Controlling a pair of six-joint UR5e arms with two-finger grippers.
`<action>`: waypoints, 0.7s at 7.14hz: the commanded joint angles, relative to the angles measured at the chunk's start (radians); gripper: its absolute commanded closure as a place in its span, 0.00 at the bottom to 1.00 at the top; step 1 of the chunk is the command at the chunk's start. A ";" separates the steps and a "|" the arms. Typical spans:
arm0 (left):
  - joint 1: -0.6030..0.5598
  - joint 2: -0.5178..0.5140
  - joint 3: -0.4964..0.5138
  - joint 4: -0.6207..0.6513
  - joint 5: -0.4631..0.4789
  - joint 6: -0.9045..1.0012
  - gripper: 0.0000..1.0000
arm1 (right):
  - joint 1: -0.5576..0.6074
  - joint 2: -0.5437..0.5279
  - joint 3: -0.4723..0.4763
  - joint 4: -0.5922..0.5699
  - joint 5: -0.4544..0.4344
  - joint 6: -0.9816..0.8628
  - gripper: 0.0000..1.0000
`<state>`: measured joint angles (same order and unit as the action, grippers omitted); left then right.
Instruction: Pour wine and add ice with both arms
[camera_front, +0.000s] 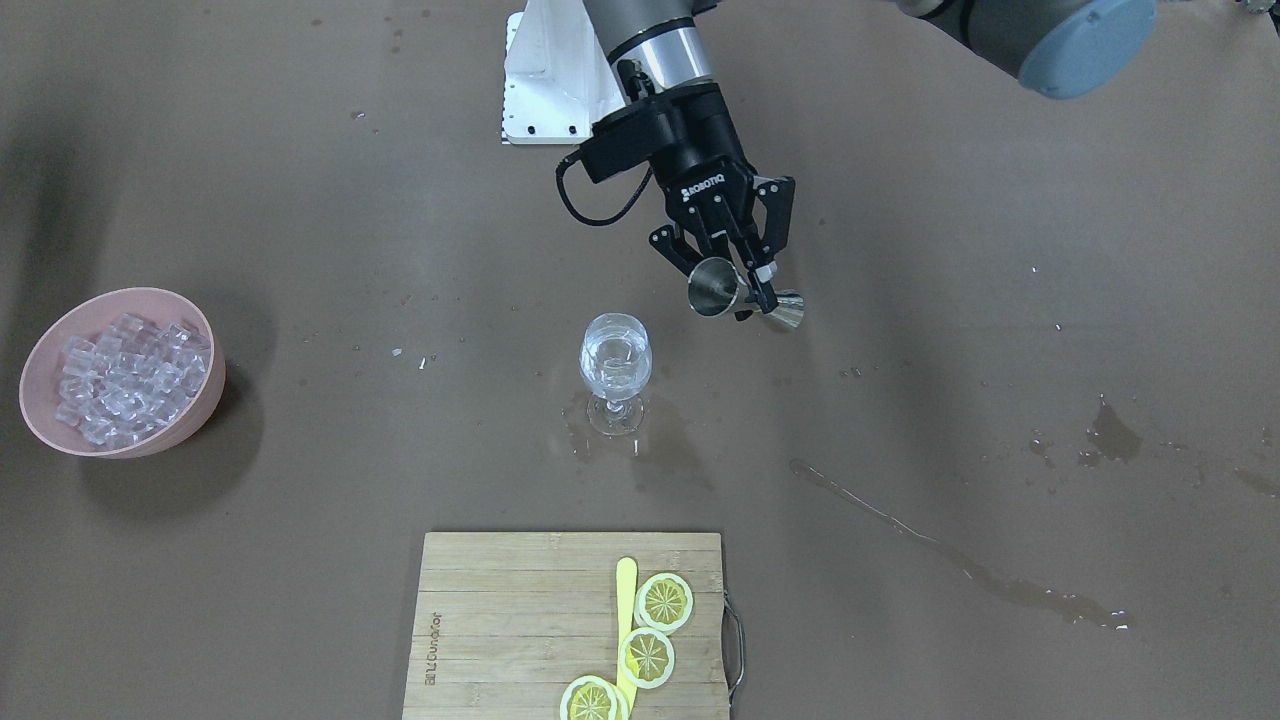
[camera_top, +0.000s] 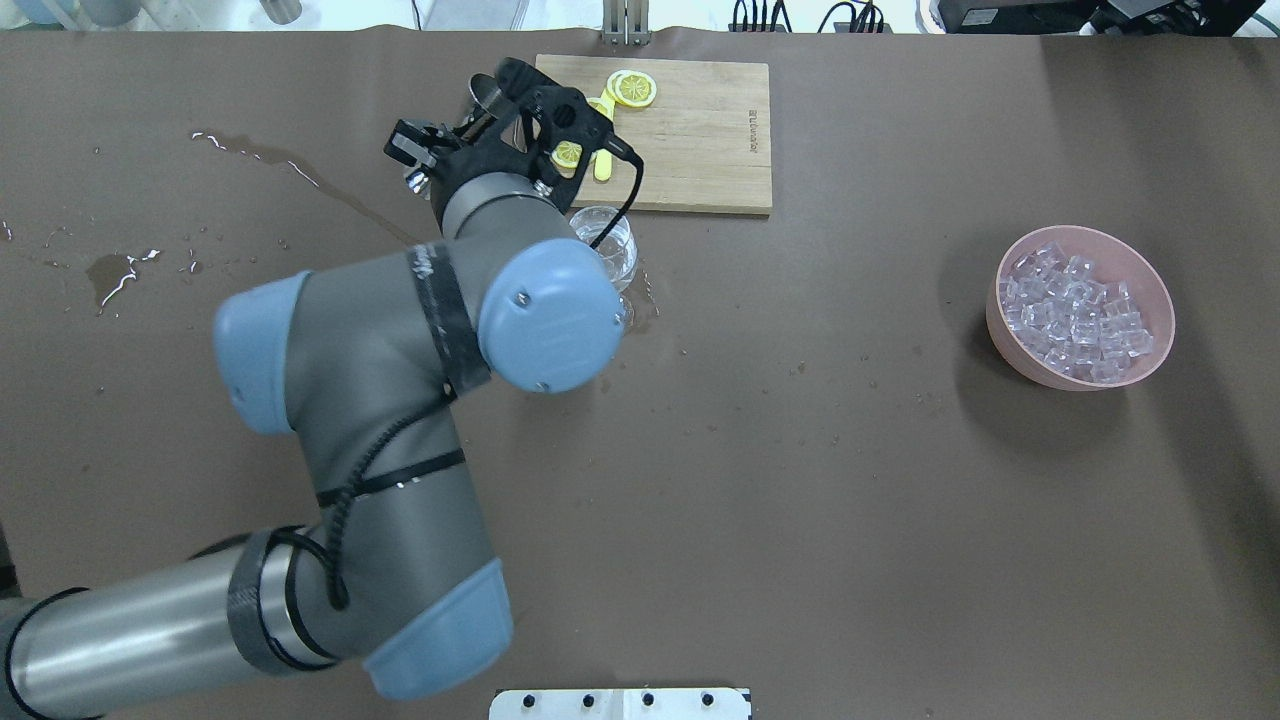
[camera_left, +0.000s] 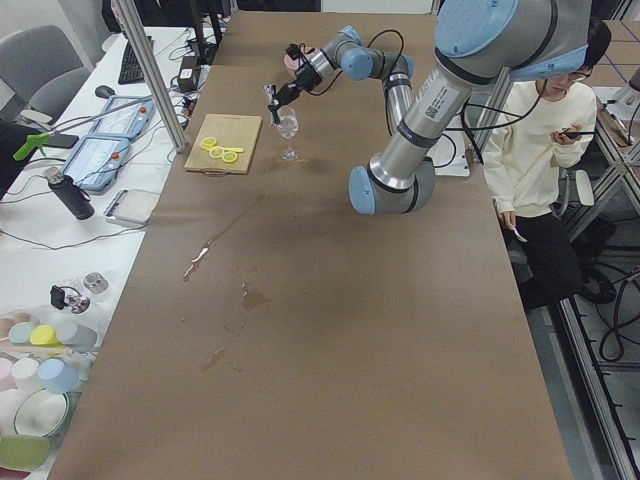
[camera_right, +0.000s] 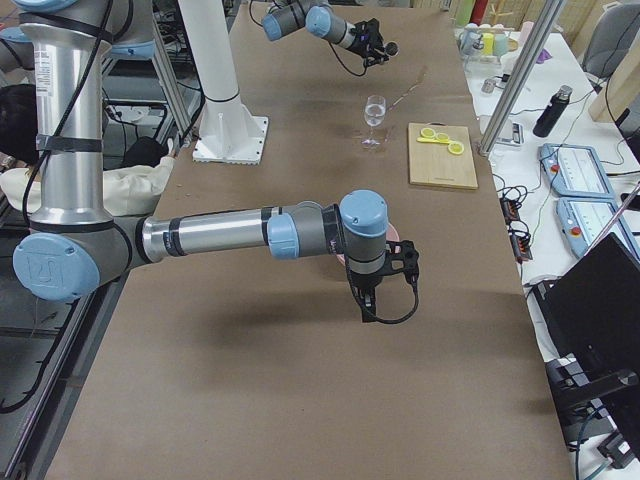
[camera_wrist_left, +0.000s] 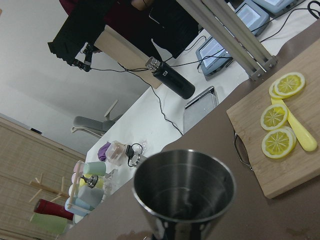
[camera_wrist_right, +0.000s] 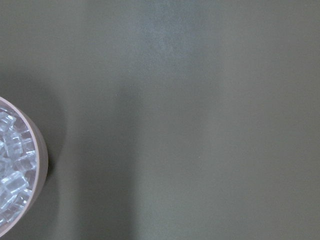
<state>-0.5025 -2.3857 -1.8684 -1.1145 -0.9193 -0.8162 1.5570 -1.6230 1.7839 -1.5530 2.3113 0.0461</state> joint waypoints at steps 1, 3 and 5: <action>-0.158 0.144 -0.009 -0.240 -0.192 0.057 1.00 | 0.000 0.000 0.000 0.001 -0.001 0.000 0.01; -0.308 0.290 -0.008 -0.408 -0.396 0.121 1.00 | 0.000 0.000 0.005 -0.001 -0.004 0.000 0.01; -0.410 0.446 0.000 -0.583 -0.531 0.141 1.00 | 0.000 0.002 0.005 -0.002 -0.007 0.001 0.01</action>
<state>-0.8528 -2.0341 -1.8728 -1.5907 -1.3725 -0.6861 1.5570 -1.6220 1.7890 -1.5549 2.3074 0.0464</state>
